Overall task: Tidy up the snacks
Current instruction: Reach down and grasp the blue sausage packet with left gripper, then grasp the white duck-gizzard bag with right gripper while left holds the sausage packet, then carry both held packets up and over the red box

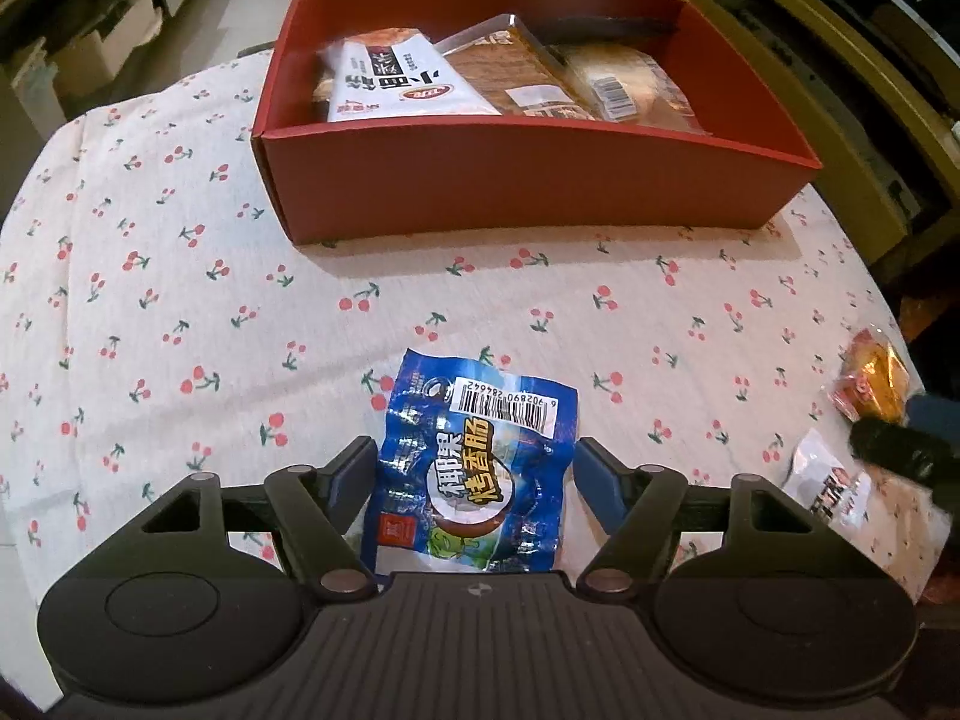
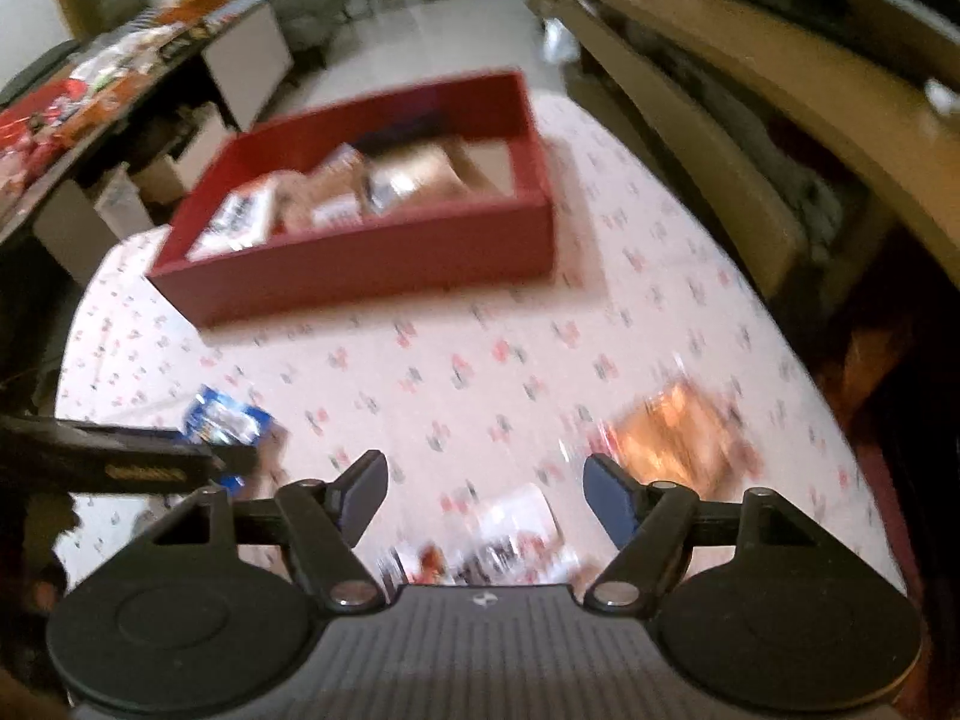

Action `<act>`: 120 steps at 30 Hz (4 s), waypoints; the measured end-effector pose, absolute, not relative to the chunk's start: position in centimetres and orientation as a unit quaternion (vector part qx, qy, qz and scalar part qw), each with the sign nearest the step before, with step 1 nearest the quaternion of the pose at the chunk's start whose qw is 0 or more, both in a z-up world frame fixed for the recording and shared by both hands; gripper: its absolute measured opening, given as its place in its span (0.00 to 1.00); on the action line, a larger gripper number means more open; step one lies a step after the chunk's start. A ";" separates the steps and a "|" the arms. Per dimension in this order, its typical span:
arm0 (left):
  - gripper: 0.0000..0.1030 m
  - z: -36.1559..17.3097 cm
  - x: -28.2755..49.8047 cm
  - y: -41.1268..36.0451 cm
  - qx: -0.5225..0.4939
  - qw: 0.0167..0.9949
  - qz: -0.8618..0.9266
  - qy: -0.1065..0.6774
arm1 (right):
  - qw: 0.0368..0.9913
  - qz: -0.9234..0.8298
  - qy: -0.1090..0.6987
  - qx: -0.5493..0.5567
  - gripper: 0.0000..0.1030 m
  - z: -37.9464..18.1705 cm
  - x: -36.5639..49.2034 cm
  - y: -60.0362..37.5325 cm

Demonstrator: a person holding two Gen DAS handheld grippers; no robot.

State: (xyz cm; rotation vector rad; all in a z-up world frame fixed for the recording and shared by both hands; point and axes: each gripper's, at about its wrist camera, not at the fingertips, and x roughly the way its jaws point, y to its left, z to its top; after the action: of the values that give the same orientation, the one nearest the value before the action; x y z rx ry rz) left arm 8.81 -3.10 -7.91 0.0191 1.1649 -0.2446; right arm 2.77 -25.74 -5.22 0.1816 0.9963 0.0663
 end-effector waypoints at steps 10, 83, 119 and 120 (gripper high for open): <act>0.74 -7.1 8.2 -2.7 -0.006 0.828 -0.128 0.546 | 0.839 0.036 0.528 0.127 0.83 -7.7 0.8 -24.9; 0.47 -5.7 7.4 -2.5 -0.007 0.826 -0.159 0.541 | 0.884 0.049 0.462 0.053 0.64 -5.9 2.4 -22.3; 0.82 -8.9 6.0 -6.9 0.115 0.810 -0.187 0.544 | 0.885 0.073 0.454 0.075 0.64 -4.9 2.3 -23.0; 0.85 -9.2 5.9 -7.1 0.127 0.810 -0.185 0.541 | 0.885 0.073 0.455 0.076 0.64 -4.9 2.3 -23.1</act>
State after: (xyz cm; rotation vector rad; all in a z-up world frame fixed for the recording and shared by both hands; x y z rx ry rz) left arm 5.94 -7.12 -9.16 0.2714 1.1567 -0.3946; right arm 2.27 -23.10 -4.94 0.1571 0.9459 0.1514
